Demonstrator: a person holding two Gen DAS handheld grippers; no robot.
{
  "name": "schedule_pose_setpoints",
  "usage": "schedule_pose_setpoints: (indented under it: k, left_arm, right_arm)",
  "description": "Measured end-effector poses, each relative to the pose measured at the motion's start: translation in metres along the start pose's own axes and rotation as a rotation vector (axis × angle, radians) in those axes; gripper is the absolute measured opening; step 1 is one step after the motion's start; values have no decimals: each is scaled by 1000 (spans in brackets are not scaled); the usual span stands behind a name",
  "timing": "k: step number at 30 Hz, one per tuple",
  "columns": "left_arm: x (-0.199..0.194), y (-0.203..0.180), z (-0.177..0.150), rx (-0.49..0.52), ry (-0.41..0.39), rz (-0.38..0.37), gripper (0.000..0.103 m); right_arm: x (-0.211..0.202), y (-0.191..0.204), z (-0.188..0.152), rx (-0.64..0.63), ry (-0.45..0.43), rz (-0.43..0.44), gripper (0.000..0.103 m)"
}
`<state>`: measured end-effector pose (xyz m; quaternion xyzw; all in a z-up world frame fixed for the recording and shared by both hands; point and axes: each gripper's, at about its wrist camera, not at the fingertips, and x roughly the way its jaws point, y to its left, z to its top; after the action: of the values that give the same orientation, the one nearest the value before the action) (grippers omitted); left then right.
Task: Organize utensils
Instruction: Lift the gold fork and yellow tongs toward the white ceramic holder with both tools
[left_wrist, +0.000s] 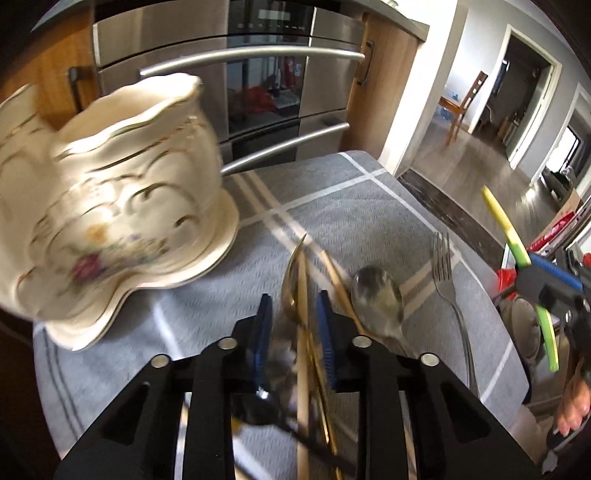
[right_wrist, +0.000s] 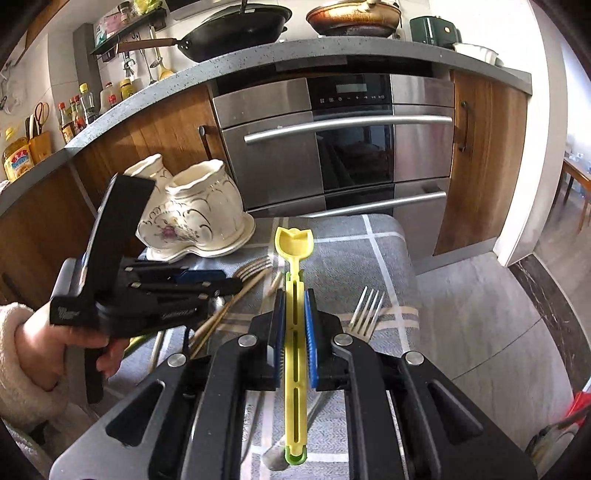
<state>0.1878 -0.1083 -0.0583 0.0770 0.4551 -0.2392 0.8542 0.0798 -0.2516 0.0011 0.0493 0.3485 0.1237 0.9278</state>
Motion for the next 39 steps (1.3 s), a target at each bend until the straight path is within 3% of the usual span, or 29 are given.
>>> schedule_pose_setpoints:
  k: [5, 12, 18, 28, 39]
  left_arm:
    - [15, -3, 7, 7, 30, 41, 12]
    - [-3, 7, 9, -71, -18, -35, 7]
    - [-53, 12, 8, -113, -137, -132, 5]
    - [-141, 10, 3, -95, -309, -202, 4]
    - [-230, 35, 24, -66, -463, -120, 4]
  right_arm:
    - [2, -4, -5, 4, 6, 12, 10]
    - [-4, -7, -4, 18, -13, 11, 10]
    - [-14, -5, 1, 25, -41, -7, 10]
    - [-28, 13, 12, 6, -90, 1, 10]
    - [-6, 36, 65, -9, -166, 104, 10]
